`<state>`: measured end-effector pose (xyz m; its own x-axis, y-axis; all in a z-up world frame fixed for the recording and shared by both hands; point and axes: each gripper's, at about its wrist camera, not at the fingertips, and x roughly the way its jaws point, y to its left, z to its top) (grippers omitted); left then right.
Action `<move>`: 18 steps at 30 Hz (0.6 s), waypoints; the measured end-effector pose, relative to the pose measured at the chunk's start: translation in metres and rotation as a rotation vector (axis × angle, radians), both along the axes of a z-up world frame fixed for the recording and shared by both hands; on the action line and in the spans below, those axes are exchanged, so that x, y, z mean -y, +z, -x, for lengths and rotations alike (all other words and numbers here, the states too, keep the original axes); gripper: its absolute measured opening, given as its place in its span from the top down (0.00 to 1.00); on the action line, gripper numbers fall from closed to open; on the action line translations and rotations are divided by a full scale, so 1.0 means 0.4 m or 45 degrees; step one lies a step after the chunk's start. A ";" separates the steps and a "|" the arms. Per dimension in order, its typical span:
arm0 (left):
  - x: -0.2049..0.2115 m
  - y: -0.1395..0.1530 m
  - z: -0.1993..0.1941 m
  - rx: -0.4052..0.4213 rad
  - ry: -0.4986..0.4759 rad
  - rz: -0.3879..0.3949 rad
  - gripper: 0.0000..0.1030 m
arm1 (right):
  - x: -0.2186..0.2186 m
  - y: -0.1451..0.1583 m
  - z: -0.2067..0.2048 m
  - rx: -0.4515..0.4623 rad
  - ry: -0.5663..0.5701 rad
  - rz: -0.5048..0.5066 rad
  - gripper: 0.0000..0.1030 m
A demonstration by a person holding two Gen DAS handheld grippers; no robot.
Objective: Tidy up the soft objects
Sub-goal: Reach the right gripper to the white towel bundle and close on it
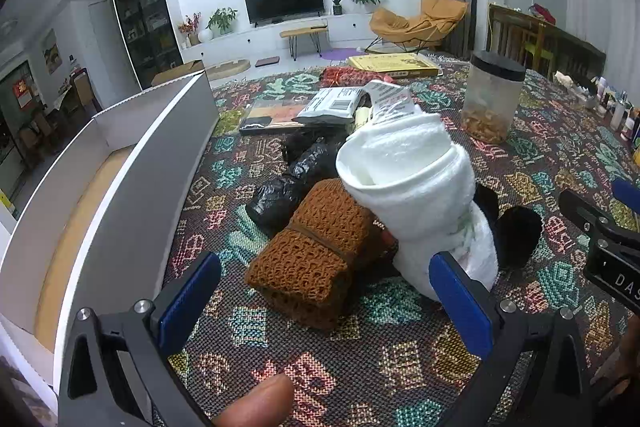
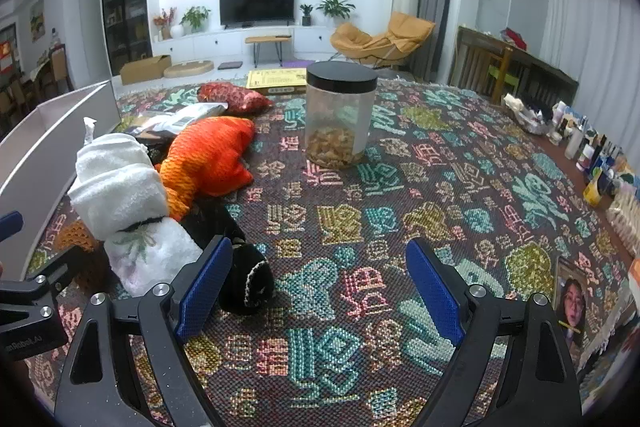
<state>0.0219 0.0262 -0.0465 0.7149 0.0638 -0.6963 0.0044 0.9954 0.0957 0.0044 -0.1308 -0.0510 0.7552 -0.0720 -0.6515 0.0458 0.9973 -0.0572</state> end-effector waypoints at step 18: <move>-0.142 -0.195 -0.039 -0.279 0.076 0.111 0.00 | -0.041 -0.036 -0.011 -0.069 0.154 -0.054 0.12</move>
